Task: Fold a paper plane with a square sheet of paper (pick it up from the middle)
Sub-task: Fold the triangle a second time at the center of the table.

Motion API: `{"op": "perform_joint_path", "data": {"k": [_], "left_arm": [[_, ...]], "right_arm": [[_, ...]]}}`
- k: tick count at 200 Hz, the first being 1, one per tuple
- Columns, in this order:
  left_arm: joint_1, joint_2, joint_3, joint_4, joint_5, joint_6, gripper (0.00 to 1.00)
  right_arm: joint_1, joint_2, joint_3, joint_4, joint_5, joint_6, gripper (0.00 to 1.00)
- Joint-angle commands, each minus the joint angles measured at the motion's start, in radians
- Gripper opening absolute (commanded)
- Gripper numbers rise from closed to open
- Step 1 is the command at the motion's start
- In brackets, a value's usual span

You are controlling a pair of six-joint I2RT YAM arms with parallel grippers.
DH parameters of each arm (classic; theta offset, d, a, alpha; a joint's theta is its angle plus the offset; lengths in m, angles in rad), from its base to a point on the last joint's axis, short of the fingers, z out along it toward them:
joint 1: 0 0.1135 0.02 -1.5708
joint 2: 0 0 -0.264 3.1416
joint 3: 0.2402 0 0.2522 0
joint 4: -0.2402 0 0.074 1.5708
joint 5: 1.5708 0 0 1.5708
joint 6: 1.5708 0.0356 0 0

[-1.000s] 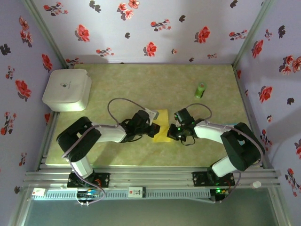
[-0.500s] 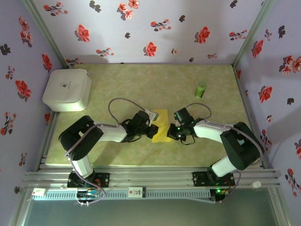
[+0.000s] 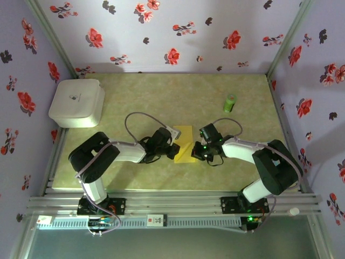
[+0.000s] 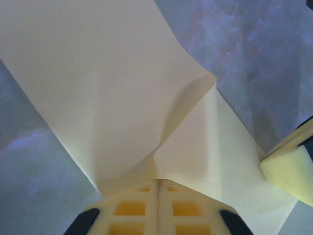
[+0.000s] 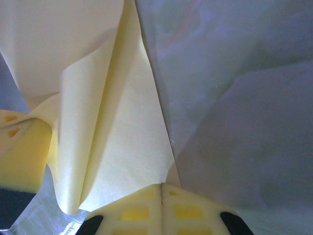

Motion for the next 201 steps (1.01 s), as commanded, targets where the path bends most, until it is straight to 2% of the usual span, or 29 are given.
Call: {"op": "perform_joint_path", "data": {"k": [1, 201], "left_arm": [[0.007, 0.015, 0.021, -0.013, -0.033, 0.038, 0.01], [0.007, 0.038, 0.033, 0.008, -0.048, 0.086, 0.02]], "right_arm": [[-0.007, 0.031, -0.006, -0.071, 0.055, -0.021, 0.01], [-0.007, 0.033, -0.008, -0.075, 0.053, -0.023, 0.01]]}}
